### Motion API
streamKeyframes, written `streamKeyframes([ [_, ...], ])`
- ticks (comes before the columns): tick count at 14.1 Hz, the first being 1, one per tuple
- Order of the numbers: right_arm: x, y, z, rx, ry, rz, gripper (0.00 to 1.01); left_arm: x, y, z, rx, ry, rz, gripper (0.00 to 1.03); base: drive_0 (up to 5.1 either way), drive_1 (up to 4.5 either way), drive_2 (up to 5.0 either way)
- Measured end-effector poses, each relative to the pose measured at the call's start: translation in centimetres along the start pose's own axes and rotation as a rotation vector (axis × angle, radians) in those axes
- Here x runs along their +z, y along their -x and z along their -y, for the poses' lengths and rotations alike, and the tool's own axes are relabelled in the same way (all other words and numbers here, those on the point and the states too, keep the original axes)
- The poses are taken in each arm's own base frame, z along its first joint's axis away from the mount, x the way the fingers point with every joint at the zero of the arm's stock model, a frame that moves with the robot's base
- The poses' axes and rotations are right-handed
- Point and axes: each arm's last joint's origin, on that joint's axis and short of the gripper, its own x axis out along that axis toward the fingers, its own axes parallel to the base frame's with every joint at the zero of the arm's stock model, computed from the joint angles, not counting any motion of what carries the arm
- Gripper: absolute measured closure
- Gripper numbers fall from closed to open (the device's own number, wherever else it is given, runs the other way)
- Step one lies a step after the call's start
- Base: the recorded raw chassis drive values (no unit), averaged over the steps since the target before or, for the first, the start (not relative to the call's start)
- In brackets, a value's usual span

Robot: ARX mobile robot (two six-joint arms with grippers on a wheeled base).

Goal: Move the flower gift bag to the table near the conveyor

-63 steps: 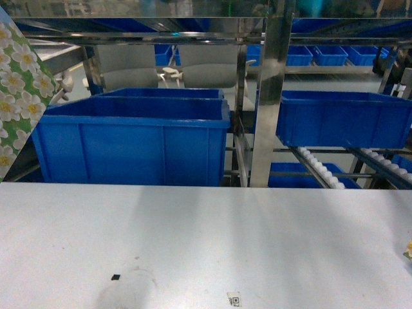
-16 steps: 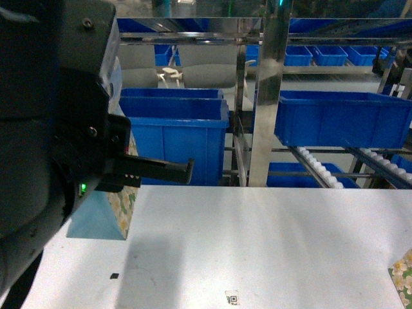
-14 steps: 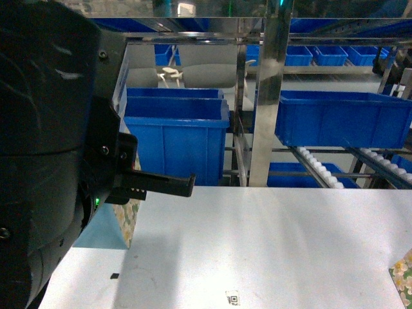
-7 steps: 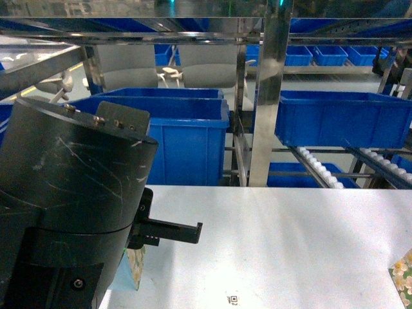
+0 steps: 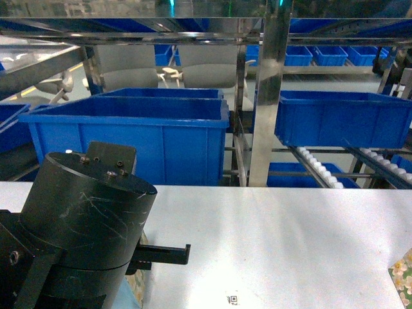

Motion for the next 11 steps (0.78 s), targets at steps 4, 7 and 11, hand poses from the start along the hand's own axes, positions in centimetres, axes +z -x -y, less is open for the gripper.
streamKeyframes([
  [4,0.0,0.0,0.0,0.000,0.000,0.000,0.03,-0.9,0.6,0.3,-0.003,0.001,-0.057,0.98,0.0,0.00,0.0],
  [7,0.0,0.0,0.0,0.000,0.000,0.000,0.03,-1.9,1.1,0.0,-0.025,-0.007,-0.098,0.64,0.0,0.00,0.0],
  [11,0.0,0.0,0.0,0.000,0.000,0.000,0.03,0.2,2.3,-0.8,-0.034,0.057,-0.037,0.17,0.0,0.00,0.0],
])
